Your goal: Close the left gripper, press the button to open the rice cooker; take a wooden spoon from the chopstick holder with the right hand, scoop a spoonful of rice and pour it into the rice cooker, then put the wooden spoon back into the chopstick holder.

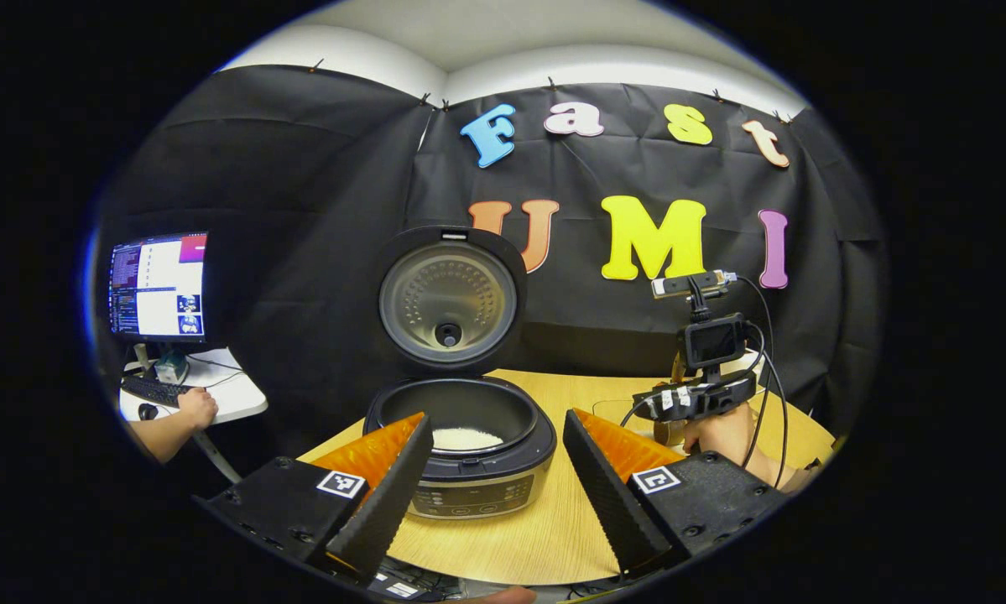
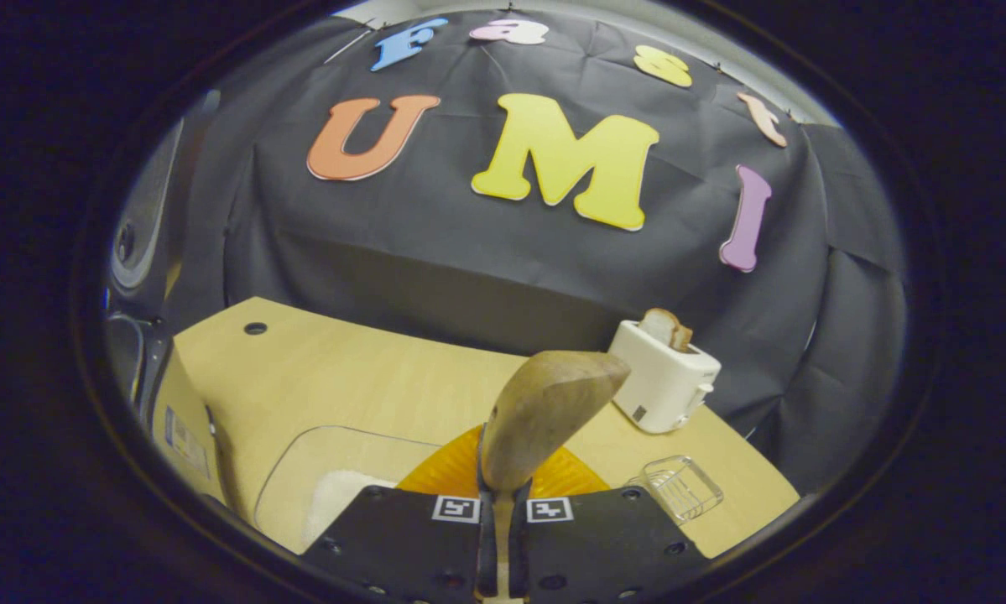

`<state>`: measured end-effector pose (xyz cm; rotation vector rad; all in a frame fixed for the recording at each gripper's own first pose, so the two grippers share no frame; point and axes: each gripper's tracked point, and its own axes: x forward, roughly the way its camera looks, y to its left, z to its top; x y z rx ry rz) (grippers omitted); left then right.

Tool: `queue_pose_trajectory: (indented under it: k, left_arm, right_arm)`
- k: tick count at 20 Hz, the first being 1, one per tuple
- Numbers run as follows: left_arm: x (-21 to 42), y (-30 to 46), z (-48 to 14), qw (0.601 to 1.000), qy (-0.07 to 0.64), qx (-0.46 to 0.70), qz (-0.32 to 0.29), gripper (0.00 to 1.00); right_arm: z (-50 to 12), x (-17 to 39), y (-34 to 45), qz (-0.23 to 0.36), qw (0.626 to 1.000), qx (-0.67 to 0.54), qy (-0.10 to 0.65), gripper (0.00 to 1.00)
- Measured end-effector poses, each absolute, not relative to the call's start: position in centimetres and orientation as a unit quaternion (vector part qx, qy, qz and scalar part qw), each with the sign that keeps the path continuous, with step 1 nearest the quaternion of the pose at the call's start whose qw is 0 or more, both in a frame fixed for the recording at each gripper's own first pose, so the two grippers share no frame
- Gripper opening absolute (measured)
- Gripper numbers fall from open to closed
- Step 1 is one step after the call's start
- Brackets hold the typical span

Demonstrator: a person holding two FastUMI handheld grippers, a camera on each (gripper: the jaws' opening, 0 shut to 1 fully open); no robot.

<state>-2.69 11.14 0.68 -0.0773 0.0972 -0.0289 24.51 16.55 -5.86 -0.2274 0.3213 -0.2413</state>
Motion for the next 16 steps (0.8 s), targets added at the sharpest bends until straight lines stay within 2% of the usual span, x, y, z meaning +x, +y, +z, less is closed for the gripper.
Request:
queue_pose_trajectory:
  k: [6,16]
  left_arm:
    - [-2.6,12.6,0.8,0.997,0.047,-0.056,0.003,0.99]
    - [-2.8,11.7,1.1,0.997,0.043,-0.068,-0.015,0.99]
  right_arm:
    - [-7.7,24.7,17.7,-0.144,0.965,-0.146,0.163,0.06]
    - [-9.1,22.8,24.4,-0.094,0.974,-0.040,0.200,0.05]
